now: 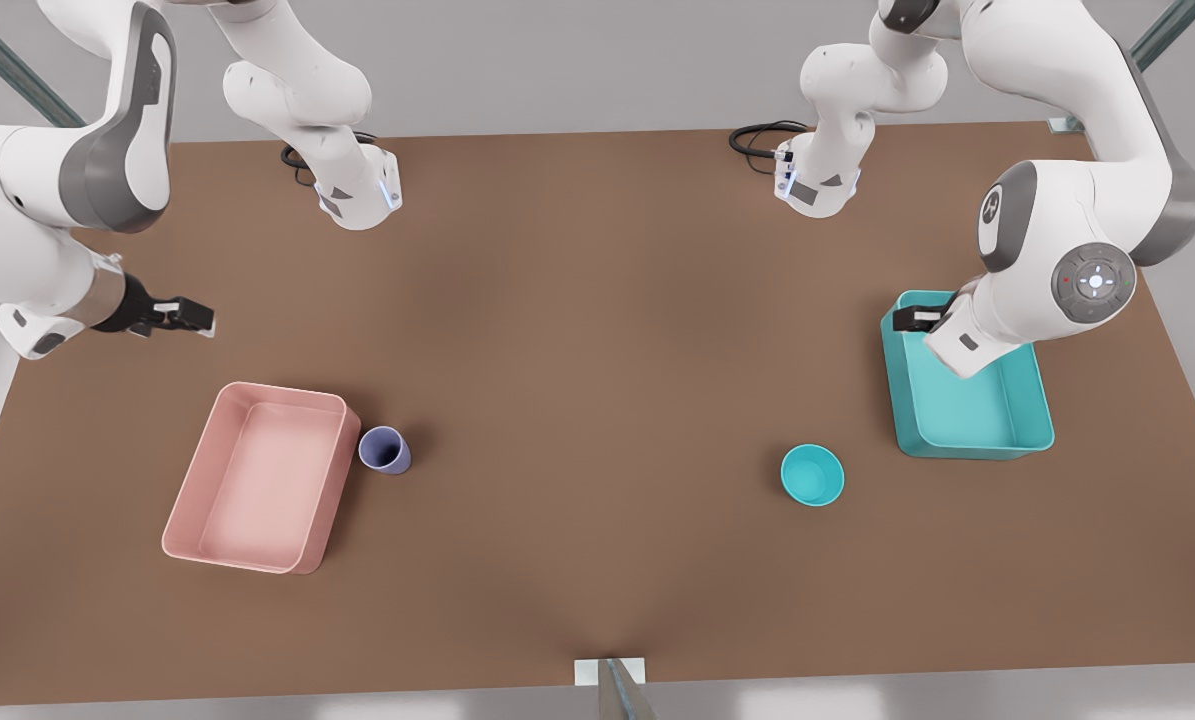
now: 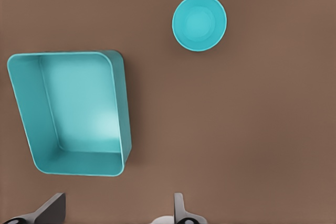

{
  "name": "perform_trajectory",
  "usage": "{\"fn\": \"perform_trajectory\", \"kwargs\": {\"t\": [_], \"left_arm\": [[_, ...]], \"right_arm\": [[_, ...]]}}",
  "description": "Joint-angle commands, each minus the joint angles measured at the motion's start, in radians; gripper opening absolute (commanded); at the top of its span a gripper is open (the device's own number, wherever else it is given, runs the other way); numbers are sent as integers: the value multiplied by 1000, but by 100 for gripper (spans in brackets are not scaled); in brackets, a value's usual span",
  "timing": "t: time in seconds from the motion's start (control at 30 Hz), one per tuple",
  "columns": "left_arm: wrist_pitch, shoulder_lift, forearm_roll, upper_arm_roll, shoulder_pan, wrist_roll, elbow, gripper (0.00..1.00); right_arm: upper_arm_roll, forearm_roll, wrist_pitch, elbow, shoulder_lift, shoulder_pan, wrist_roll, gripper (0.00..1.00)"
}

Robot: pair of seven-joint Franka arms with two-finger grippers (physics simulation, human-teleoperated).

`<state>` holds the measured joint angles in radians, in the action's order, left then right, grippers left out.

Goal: Put the bowls and cups in different boxes

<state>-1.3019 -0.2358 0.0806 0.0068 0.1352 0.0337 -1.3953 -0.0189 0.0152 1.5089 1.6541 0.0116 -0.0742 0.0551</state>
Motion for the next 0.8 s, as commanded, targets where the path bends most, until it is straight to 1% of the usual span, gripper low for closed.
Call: {"fn": "perform_trajectory", "kwargs": {"t": [0.0,0.03,0.07,0.1,0.13,0.17,0.2,0.23,0.27,0.3,0.37,0.4,0.43,0.47,0.53,0.63,0.7,0.77], "left_arm": [[-11,1,2,1,0,-25,1,100],[-11,-2,1,1,0,-26,1,100],[-11,-51,-5,2,0,-26,9,100],[-30,-231,-47,7,0,-23,137,100],[-36,-425,-189,33,-35,-46,301,100],[-78,-515,-206,39,-49,-138,361,100],[-218,-592,-216,39,-52,-155,363,100],[-321,-648,-216,39,-74,-169,369,100],[-346,-658,-265,38,-85,-175,358,100],[-390,-669,-300,38,-91,-175,317,100],[-398,-669,-360,38,-98,-193,295,100],[-430,-668,-424,38,-101,-242,271,100],[-461,-666,-440,38,-108,-282,246,100],[-467,-666,-440,38,-108,-296,226,100],[-476,-665,-436,51,-105,-330,184,100],[-546,-665,-444,52,-103,-330,139,100],[-562,-677,-484,51,-100,-330,134,100],[-646,-677,-492,51,-83,-328,93,100]], "right_arm": [[-1,2,17,0,-1,57,6,100],[-1,2,17,-2,2,59,6,100],[0,0,17,-10,10,59,6,100],[10,-1,27,-20,46,73,18,100],[11,5,62,-26,91,137,5,100],[11,12,83,-40,125,186,-30,100],[11,17,109,-98,209,244,-219,100],[11,20,125,-152,277,281,-299,100],[13,20,145,-214,355,300,-354,100],[11,20,209,-224,404,312,-389,100],[11,14,332,-208,475,356,-484,100],[11,14,379,-168,476,363,-523,100],[11,15,451,-122,473,366,-537,100],[11,14,539,-83,479,366,-581,100],[10,14,623,-25,479,363,-593,100],[10,6,692,50,455,364,-593,100],[10,5,697,52,462,363,-592,100],[10,3,695,82,468,360,-586,100]]}}
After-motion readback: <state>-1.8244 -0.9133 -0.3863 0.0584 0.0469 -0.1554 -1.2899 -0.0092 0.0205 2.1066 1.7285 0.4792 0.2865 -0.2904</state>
